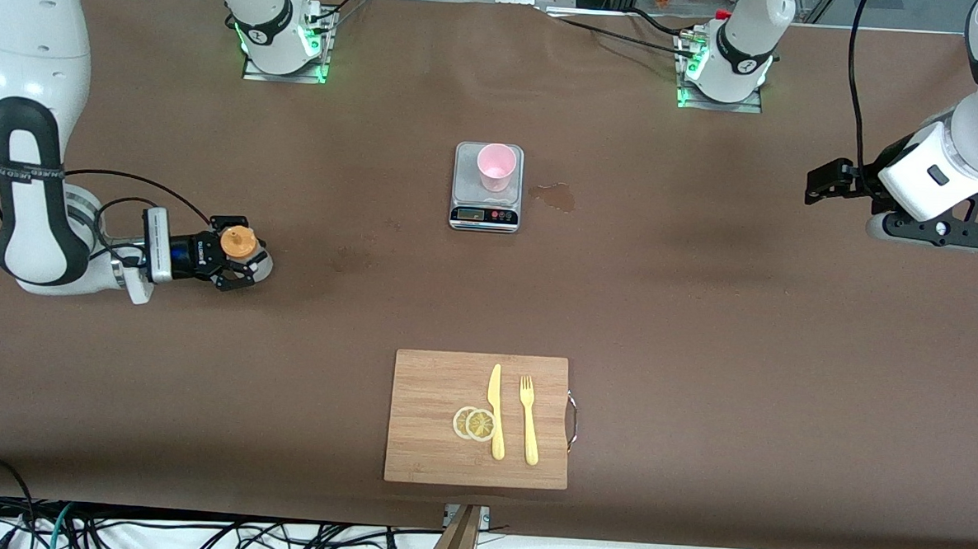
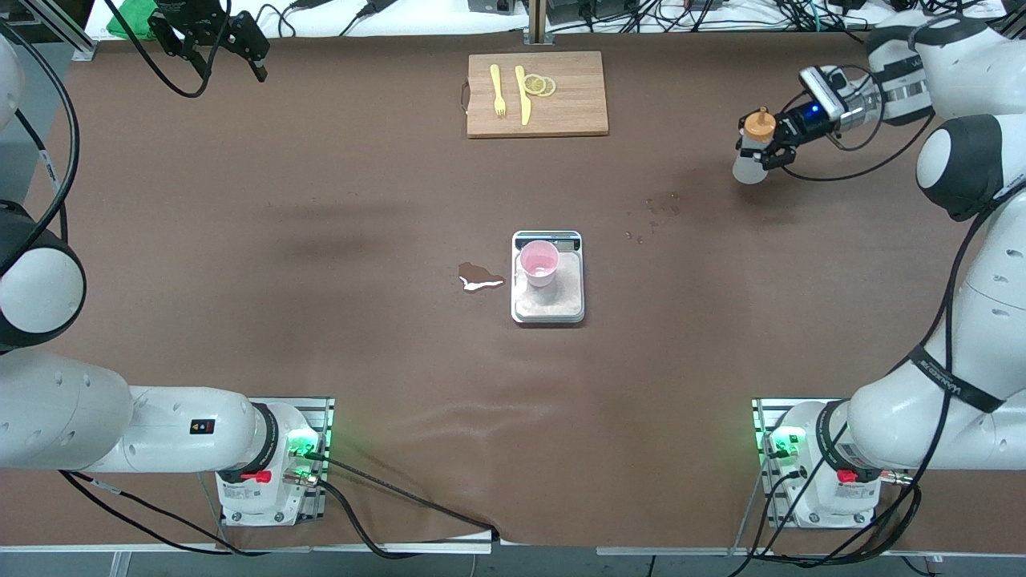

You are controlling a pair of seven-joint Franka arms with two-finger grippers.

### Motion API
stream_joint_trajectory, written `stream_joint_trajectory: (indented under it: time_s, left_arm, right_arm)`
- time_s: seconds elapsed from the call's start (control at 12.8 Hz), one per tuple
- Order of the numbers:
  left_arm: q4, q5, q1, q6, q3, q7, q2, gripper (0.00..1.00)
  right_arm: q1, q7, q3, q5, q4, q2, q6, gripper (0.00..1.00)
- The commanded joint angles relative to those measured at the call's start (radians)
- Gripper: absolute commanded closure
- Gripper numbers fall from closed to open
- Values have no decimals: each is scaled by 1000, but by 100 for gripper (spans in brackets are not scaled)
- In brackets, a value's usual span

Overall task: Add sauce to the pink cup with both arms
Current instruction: 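Carry the sauce bottle back beside the scale with the right gripper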

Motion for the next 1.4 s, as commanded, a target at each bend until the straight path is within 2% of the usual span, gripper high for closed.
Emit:
stream_joint_trajectory:
  time_s: [0.0, 0.16, 0.55, 0.78, 0.86, 0.94, 1.01, 1.33]
  left_arm:
    - [-16, -8, 3, -8, -1, 8, -24, 0]
    - [-16, -8, 1, -8, -6, 8, -24, 0]
    - [-14, -8, -2, -9, -4, 4, -24, 0]
    - [-14, -8, -2, -9, -4, 4, -25, 0]
    - [-14, -8, -2, -8, -4, 4, -24, 0]
    - [-13, -8, -2, -6, -4, 4, -22, 0]
    - [-14, -8, -2, -8, -4, 4, -24, 0]
    - [-14, -8, 0, -9, -3, 4, -24, 0]
  right_arm:
    - [-49, -85, 7, 39, 34, 75, -127, 100]
    - [-61, -172, 2, 44, 34, 100, -169, 100]
    - [-104, -229, 2, 29, 37, 159, -195, 100]
    - [-119, -240, 1, 20, 73, 205, -202, 92]
    - [-123, -249, 1, 21, 90, 219, -204, 84]
    - [-124, -274, 1, 21, 95, 221, -206, 70]
    - [-126, -269, 1, 21, 104, 218, -222, 1]
    - [-130, -208, -4, 7, 156, 222, -287, 0]
